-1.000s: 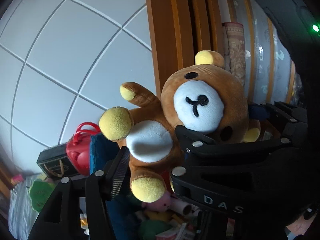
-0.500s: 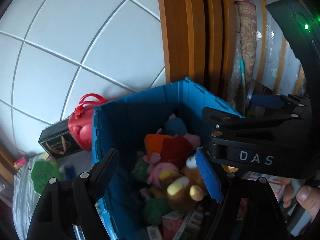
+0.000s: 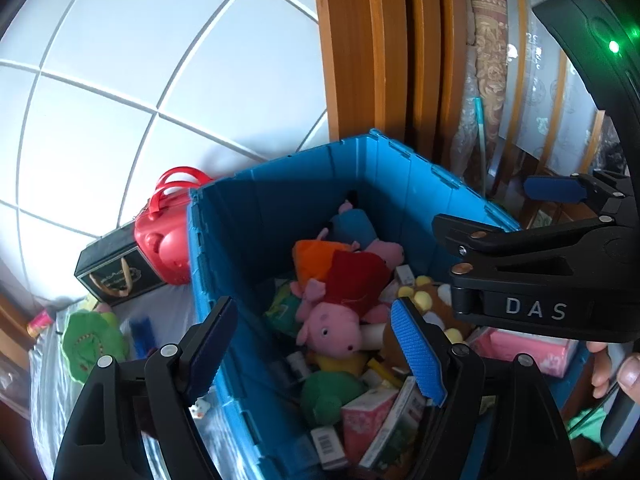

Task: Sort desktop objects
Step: 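Open the left gripper to drop the bear into the bin, then withdraw both grippers from the bin back over the bed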

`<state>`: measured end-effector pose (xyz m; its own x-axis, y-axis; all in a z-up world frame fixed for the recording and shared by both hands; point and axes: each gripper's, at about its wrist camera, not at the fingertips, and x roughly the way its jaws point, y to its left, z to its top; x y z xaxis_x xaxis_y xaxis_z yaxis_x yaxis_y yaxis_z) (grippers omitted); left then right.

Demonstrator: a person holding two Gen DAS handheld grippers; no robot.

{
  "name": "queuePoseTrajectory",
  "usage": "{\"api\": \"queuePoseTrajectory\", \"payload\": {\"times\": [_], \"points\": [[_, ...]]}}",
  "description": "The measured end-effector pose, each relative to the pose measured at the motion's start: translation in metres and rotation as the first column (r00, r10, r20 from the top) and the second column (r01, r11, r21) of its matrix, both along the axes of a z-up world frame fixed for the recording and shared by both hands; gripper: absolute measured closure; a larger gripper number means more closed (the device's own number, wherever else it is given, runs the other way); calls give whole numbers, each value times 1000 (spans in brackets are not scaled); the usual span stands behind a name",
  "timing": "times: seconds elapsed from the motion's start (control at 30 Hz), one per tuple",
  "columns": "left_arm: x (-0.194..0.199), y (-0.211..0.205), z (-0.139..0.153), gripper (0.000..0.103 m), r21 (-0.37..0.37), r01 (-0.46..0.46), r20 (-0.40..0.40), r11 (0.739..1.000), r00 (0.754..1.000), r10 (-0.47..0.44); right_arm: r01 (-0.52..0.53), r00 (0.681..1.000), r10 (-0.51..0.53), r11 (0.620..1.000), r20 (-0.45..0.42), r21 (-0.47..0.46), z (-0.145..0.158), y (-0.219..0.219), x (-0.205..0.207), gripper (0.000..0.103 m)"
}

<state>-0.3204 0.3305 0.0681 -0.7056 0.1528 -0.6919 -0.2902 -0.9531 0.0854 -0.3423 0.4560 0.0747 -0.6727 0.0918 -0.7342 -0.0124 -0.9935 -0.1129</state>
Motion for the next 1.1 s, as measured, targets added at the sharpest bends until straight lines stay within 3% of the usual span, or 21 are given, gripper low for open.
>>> {"api": "queuePoseTrajectory", "payload": {"times": [0.2,0.4,0.67,0.83,1.1], "points": [[27,-58,6,24,30,-11,-41,1000,999,12,4,999,-4,1000,-46,-6,12,-40,35,4],[88,-145,2,19,31,-43,-149,999,988,47,-16,984,10,999,-178,-33,17,-102,111,0],[175,-270,-33,16,59,-123,-247,991,960,134,-42,955,23,998,-296,-56,-10,-201,217,0],[208,-308,-47,15,84,-177,-246,981,950,193,-30,949,5,997,-314,-76,-34,-235,266,0],[243,-322,-56,15,106,-236,-224,966,941,254,-31,962,16,998,-271,-51,-58,-252,290,0]]}}
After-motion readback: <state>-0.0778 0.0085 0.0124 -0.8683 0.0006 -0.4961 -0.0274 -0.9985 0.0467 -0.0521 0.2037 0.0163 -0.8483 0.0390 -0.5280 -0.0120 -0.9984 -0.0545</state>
